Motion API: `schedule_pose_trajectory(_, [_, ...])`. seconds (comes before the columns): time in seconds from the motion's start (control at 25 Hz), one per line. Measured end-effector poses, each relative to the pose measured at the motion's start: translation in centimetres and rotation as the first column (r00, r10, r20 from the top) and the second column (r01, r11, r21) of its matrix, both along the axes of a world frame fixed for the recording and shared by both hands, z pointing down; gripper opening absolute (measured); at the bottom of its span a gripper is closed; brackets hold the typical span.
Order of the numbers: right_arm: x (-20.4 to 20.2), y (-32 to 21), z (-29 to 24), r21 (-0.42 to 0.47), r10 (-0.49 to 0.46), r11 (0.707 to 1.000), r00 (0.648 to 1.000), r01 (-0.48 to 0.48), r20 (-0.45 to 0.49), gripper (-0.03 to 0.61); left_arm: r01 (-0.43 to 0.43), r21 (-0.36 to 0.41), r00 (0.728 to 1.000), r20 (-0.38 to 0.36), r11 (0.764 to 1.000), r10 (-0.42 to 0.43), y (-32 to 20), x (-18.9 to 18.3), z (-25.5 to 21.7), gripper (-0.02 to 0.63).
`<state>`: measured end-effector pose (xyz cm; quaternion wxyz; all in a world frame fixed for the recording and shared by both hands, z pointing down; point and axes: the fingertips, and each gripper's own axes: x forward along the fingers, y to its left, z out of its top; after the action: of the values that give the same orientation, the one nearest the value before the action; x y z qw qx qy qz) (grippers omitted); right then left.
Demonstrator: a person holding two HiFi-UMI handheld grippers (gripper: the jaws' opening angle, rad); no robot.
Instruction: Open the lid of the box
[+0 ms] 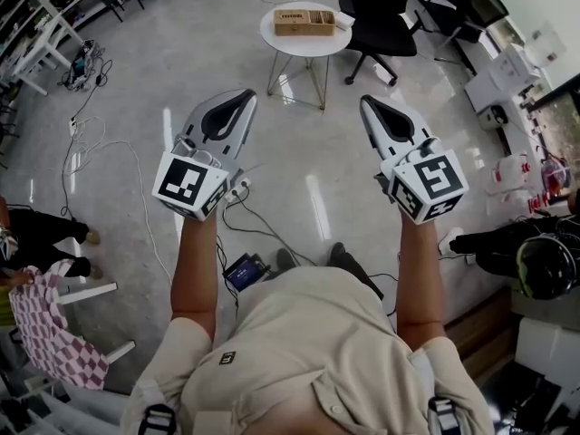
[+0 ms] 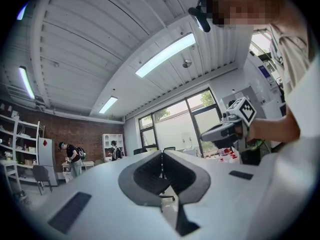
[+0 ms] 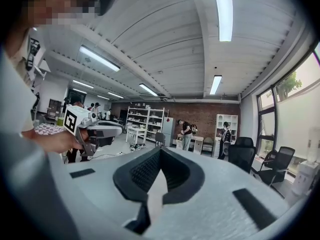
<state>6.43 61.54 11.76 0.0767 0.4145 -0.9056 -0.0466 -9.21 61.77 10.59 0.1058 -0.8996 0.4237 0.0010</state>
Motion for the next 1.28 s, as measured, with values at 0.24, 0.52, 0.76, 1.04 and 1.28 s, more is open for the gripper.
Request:
schedule_pose_trajectory(0.24, [-0.3,-1.9,0.5,-0.011,0.004,1.0,1.0,-0.004,-0.01,-0.009,-0.007,-0.018,1.0,0.0,1.0,0.007,-1.6,-0.2,0.6,0.014])
schedule_pose_trajectory(0.52, [1.0,-5.9,1.5,-0.012,-0.017,1.0,1.0,0.017,0.002,-0.009,0.016,-0.032,1.0,0.018,0.999,-0.015,-5.0,1.0,1.7,0.014])
schedule_pose_trajectory(0.76, [3.0,-11.5,2.1,-0.017,-0.051,0.999,0.998,0.051,0.021,-0.009,0.056,-0.043,0.998,0.038,0.997,-0.055,-9.8,2.9,2.2,0.014])
schedule_pose_trajectory(1.04, [5.9,-19.1,2.8,-0.03,-0.104,0.994,0.994,0.105,0.035,-0.009,0.102,-0.05,0.994,0.053,0.994,-0.099,-16.4,6.2,2.5,0.014])
schedule_pose_trajectory(1.28, [7.7,-24.5,3.0,-0.035,-0.152,0.987,0.987,0.154,0.048,-0.009,0.145,-0.049,0.988,0.059,0.988,-0.143,-21.0,8.3,2.4,0.014])
